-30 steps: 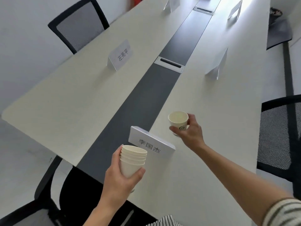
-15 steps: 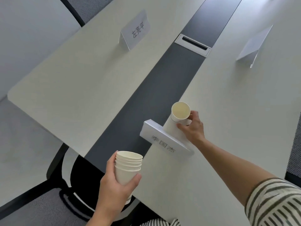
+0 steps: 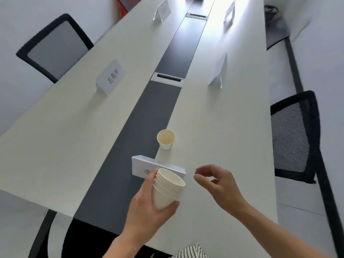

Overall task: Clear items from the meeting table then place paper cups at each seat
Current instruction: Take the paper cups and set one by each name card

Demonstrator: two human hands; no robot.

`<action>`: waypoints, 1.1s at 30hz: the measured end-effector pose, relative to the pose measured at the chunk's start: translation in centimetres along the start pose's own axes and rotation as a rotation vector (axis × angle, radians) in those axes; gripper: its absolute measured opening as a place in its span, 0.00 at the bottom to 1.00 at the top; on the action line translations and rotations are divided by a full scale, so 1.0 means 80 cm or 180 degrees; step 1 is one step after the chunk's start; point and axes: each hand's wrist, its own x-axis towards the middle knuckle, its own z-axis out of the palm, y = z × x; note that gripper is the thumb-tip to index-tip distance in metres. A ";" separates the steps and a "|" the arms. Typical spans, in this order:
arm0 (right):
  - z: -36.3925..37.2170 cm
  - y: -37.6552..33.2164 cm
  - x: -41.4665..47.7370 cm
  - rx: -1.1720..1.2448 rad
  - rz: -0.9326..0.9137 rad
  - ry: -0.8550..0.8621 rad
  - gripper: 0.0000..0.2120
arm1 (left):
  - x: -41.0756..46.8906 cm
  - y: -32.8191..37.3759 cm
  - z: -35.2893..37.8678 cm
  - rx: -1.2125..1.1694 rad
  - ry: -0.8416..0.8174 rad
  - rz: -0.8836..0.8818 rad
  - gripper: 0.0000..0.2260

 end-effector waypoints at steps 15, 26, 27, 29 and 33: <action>-0.147 0.116 -0.328 0.1087 0.0457 0.0586 0.29 | -0.169 0.094 0.194 0.1092 -0.1657 0.1933 0.40; -0.254 0.195 -0.482 0.1600 0.0894 0.1848 0.04 | -0.276 0.157 0.345 0.0992 -0.2645 0.2691 0.39; -0.267 0.200 -0.484 0.1622 0.0901 0.1915 0.04 | -0.273 0.165 0.357 0.1021 -0.2669 0.2734 0.39; -0.297 0.211 -0.487 0.1745 0.0919 0.2048 0.03 | -0.262 0.180 0.384 0.1104 -0.2693 0.2791 0.39; -0.371 0.237 -0.473 0.2022 0.1004 0.2206 0.04 | -0.231 0.200 0.447 0.1174 -0.2715 0.2798 0.40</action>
